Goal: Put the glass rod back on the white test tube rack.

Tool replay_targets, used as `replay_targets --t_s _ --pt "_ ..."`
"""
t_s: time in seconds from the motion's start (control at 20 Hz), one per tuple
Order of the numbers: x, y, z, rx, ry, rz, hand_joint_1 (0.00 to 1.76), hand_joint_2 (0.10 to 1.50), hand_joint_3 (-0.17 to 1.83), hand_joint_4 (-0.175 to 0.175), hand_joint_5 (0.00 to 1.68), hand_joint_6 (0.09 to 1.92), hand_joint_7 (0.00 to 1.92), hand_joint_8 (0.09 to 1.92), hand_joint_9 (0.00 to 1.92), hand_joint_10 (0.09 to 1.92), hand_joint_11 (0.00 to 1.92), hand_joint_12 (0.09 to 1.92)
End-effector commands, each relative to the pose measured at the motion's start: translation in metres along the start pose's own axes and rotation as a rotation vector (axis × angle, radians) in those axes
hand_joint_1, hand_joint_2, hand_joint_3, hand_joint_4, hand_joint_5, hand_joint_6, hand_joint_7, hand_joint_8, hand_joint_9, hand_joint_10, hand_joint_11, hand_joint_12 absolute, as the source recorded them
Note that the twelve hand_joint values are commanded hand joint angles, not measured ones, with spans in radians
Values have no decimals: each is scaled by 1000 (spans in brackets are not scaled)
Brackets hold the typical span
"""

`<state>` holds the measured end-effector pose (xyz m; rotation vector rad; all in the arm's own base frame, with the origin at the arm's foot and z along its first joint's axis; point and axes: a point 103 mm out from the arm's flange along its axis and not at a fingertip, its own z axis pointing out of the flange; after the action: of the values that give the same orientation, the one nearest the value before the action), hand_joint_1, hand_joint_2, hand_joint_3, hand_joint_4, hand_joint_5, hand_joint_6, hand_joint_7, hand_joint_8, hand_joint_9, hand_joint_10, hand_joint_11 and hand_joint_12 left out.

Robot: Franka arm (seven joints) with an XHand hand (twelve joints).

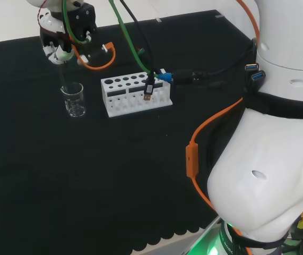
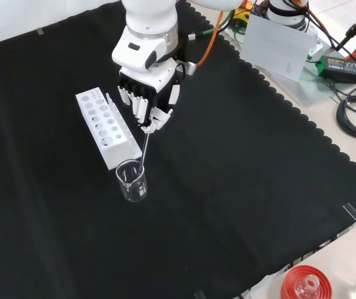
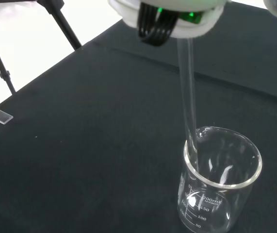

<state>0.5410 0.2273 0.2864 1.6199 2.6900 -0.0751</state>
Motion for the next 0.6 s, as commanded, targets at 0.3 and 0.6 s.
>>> replay_targets --t_s 0.3,0.6 --pt "7 0 -1 1 -7 2 1315 749 551 -175 1069 754 1327 762 1848 155 1619 557" --pt "6 1 -6 -2 -8 0 1315 748 552 -175 1069 755 1326 763 1848 155 1619 557"
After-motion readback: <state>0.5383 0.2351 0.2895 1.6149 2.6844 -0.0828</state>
